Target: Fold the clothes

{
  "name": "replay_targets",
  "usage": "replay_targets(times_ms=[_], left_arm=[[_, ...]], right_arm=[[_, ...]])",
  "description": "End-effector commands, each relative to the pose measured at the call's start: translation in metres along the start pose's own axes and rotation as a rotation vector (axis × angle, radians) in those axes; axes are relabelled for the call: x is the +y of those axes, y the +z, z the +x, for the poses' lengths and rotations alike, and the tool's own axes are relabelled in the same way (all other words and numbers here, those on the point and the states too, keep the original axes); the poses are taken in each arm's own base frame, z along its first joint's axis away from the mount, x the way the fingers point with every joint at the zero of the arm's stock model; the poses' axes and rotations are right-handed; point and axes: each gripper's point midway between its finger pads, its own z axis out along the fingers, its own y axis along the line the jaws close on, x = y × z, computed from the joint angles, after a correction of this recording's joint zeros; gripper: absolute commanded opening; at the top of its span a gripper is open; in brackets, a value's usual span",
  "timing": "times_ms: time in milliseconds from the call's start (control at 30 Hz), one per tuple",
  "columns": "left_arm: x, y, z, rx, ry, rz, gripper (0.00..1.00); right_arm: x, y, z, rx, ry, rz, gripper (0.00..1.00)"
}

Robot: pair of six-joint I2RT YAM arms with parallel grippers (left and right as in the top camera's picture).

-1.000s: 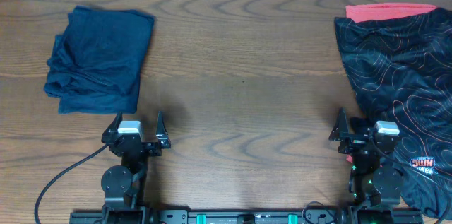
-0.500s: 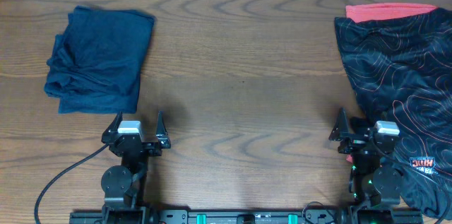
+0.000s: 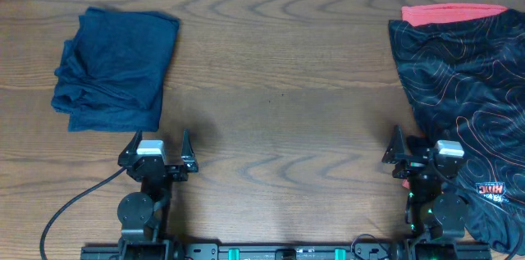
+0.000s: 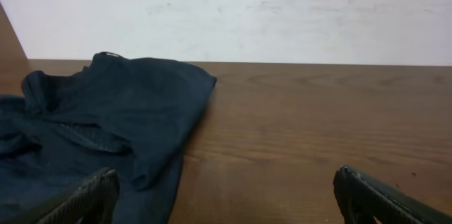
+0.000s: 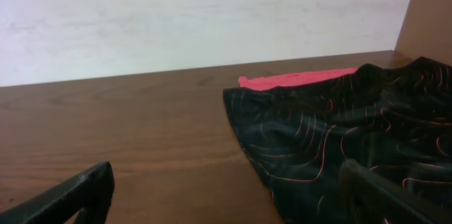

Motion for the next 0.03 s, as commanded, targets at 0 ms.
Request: replay_targets(times_ms=[0], left_arm=[[-0.0002,0.0001,0.0144,0.050,0.016,0.005,0.98]], right_arm=[[-0.0028,-0.0002,0.0002,-0.001,-0.015,0.010,0.99]])
